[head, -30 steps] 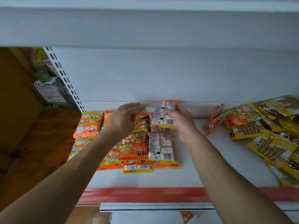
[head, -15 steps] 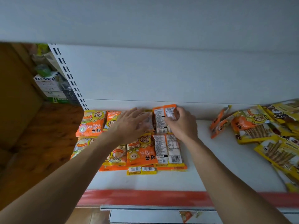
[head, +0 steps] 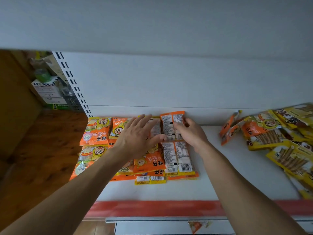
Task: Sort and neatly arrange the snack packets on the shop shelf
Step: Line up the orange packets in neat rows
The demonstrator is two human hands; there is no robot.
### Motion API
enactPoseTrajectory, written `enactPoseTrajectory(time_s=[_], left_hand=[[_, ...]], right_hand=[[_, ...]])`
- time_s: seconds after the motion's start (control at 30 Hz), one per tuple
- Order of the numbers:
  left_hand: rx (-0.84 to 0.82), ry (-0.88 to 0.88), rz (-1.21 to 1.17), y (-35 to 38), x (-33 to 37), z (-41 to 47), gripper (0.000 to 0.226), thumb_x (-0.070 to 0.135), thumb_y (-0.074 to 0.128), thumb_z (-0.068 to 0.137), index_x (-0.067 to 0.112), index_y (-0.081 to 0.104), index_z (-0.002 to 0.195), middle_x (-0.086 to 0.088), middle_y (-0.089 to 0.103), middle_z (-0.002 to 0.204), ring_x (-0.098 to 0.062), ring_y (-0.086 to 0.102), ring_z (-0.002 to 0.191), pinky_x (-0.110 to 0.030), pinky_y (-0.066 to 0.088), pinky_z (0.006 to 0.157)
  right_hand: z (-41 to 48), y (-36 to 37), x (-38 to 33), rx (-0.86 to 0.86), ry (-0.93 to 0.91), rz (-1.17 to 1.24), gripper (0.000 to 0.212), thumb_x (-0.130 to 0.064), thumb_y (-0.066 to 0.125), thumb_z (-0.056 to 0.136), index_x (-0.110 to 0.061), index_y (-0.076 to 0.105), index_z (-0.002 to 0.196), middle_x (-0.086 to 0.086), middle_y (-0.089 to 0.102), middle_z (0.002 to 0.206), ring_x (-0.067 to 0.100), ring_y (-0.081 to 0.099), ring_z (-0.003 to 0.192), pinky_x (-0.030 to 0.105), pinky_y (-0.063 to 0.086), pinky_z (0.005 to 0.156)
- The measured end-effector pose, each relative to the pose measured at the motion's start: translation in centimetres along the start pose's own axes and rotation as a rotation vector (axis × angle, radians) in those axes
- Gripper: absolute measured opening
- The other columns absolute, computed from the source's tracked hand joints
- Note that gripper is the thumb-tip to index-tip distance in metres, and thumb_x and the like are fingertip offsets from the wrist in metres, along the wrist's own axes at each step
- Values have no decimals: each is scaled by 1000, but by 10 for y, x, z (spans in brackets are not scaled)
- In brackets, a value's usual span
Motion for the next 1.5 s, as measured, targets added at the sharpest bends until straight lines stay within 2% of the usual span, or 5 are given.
enactPoseTrajectory(time_s=[0.3, 0.47, 0.6, 1.2, 1.5], left_hand=[[-81, 116, 107, 8, 7, -34, 101, 88, 7, 74, 28, 9, 155, 3, 2, 163, -13, -9, 150, -39, -5, 123], [-147, 168, 143, 8, 6, -33, 105, 90, 8, 69, 29, -1, 154, 4, -6, 163, -13, -14, 149, -36, -10, 121], [-171, 159, 174, 8, 7, -29, 107, 91, 3, 67, 30, -4, 154, 5, -8, 163, -12, -16, 148, -38, -10, 121], [73, 224, 129, -11, 31, -17, 76, 77, 33, 84, 30, 46, 142, 8, 43, 150, -13, 32, 141, -35, 19, 117], [43, 310, 83, 13, 96, 22, 71, 73, 44, 86, 29, 47, 141, 8, 46, 147, -14, 36, 138, -30, 18, 113]], right_hand=[[-3, 3, 3, 136, -148, -66, 50, -41, 54, 94, -32, 43, 142, -4, 54, 133, 19, 55, 116, 27, 39, 83], [-3, 7, 1, 130, -172, -212, 22, -37, 44, 96, -23, 61, 93, 3, 62, 84, 22, 59, 77, 26, 35, 56], [-3, 8, -1, 126, -133, -237, 23, -39, 45, 95, -22, 60, 93, 0, 61, 81, 17, 59, 72, 26, 36, 56], [-28, -33, -11, 396, -234, -490, 39, -34, 57, 91, -17, 61, 126, 8, 61, 123, 30, 55, 114, 37, 50, 82], [-55, -107, 30, 595, -219, -449, 28, -27, 59, 89, -20, 66, 115, 4, 65, 114, 27, 56, 111, 36, 48, 84]])
Point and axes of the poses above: each hand's wrist, its own z-axis towards the middle knuckle, its own y-axis out of the palm, x = y × z, the point moved 2 cm from there along z, towards the middle knuckle
